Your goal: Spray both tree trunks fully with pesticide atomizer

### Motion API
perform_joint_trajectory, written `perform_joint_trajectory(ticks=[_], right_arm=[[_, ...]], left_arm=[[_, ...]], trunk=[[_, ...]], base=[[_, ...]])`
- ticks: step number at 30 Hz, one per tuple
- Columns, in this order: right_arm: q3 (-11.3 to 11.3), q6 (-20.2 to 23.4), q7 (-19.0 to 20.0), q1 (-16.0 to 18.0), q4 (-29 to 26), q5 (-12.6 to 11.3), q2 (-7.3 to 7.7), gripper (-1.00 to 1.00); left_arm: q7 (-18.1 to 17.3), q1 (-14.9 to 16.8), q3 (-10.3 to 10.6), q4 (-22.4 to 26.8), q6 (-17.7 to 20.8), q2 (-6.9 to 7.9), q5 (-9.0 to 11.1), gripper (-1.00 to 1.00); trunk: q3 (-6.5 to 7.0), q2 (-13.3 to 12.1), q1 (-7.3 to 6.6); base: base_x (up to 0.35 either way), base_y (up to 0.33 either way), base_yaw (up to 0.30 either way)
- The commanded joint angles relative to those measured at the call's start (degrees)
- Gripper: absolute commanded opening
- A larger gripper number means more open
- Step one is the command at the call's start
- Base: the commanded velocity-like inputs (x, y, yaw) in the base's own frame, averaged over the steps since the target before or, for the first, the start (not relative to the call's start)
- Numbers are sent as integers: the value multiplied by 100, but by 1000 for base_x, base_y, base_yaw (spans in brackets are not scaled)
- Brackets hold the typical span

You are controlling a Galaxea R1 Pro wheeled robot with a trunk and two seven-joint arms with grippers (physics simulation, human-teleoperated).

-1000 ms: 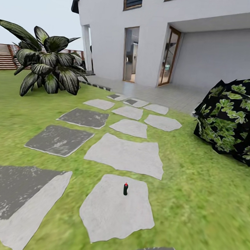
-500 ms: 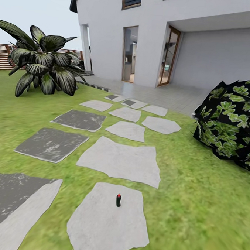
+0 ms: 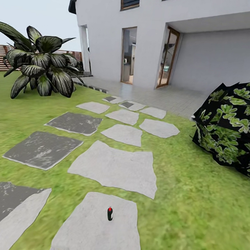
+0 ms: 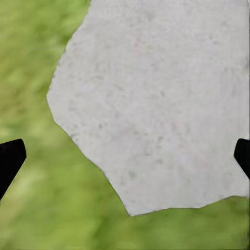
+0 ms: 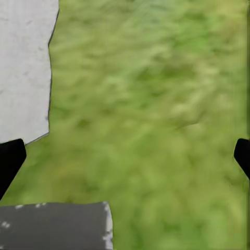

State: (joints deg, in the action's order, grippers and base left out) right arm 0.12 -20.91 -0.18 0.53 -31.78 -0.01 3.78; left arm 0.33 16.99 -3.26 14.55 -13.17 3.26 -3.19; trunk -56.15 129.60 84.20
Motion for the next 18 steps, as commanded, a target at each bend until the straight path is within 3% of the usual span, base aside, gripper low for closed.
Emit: perform_joint_trajectory(ticks=[1,3,4,6,8,11,13,18], right_arm=[[1,0,0,0,-17,0,0,100],[3,0,4,48,-303,2,0,100],[3,7,4,141,-729,7,2,100],[2,27,7,305,-1182,14,3,100],[-1,277,-1,860,-1612,25,8,100],[-3,650,-9,1272,-1687,19,8,100],[-3,922,-15,1529,-1725,13,9,100],[-22,1046,-10,1695,-1731,3,12,100]], left_arm=[[0,14,2,39,3,-6,-1,100],[4,178,7,388,52,-22,0,100],[36,411,3,664,77,-46,1,100],[116,657,5,792,93,-114,-4,100],[376,929,29,878,91,-220,-22,100],[441,1128,44,891,109,-268,-21,100],[463,1462,45,835,142,-302,-13,100],[464,1749,30,792,234,-311,-25,100]], trunk=[[0,0,0],[0,0,0],[0,0,0],[0,0,0],[0,0,0],[0,0,0],[0,0,0],[0,0,0]], base=[[278,-168,0],[285,-170,0],[291,-169,0],[285,-135,0],[97,-33,0],[31,-11,0],[8,-3,0],[2,-1,0]])
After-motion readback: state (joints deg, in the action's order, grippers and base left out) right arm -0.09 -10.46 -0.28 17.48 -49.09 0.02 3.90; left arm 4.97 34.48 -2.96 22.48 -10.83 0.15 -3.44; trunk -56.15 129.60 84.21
